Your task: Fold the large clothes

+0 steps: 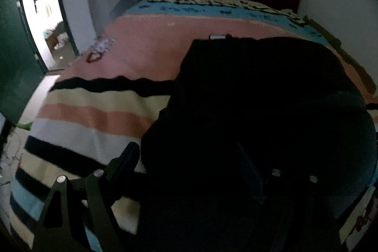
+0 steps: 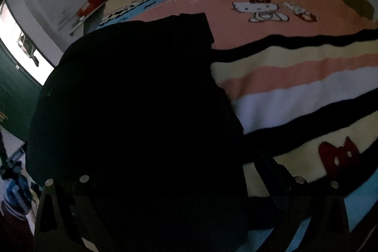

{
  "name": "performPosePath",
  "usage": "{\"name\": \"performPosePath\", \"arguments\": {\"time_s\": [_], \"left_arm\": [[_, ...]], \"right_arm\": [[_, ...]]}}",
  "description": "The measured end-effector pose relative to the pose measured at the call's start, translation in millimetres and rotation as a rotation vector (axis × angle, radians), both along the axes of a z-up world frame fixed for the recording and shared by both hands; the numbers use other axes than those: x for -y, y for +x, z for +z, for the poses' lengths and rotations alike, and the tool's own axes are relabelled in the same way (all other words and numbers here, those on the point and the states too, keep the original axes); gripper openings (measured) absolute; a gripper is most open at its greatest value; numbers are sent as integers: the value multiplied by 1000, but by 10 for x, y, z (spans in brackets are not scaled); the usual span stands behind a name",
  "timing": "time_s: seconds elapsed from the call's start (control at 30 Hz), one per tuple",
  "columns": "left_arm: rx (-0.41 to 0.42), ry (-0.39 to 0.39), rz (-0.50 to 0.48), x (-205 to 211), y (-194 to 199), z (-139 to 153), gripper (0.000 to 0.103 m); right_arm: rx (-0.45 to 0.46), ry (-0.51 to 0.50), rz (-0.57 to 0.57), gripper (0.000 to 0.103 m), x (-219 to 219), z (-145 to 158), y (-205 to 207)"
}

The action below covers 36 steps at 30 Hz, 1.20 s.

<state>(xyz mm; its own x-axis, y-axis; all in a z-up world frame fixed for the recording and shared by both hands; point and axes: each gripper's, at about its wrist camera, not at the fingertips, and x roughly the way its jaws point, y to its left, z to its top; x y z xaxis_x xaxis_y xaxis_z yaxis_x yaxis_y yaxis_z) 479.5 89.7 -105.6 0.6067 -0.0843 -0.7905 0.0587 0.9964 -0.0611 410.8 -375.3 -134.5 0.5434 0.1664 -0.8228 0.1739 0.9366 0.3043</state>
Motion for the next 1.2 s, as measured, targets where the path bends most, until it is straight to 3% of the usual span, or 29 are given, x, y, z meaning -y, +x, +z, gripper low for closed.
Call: {"name": "performPosePath", "arguments": {"time_s": [0.1, 0.2, 0.3, 0.5, 0.53, 0.77, 0.9, 0.97, 1.0, 1.03, 1.13, 1.2], "left_arm": [[-44, -63, -10, -110, 169, -96, 90], [-84, -97, -29, -188, 291, -205, 100], [-129, -180, -41, -279, 375, -341, 103], [-258, -549, -60, -640, 492, -810, 103], [-259, -580, -67, -660, 493, -856, 103], [-252, -631, -128, -585, 459, -920, 103], [-191, -648, -134, -487, 357, -901, 102], [-172, -663, -149, -432, 312, -871, 98], [-162, -678, -160, -402, 283, -845, 89], [-153, -700, -175, -378, 255, -814, 71], [-129, -728, -199, -298, 183, -691, 44], [-110, -711, -200, -243, 147, -578, 36]], "right_arm": [[-19, 21, 1, 102, 75, -81, 105], [-35, 34, 7, 102, 150, -148, 200], [-59, 99, 34, 102, 216, -266, 297], [-135, 317, 103, 102, 276, -611, 452], [-141, 336, 110, 102, 278, -647, 461], [-140, 438, 212, 102, 155, -842, 564], [-133, 444, 238, 102, 43, -861, 583], [-131, 432, 249, 102, -8, -844, 592], [-125, 433, 248, 102, -37, -830, 592], [-117, 438, 244, 101, -55, -816, 587], [-58, 506, 248, 66, -72, -713, 544], [-20, 492, 259, 52, -120, -580, 517]]}}
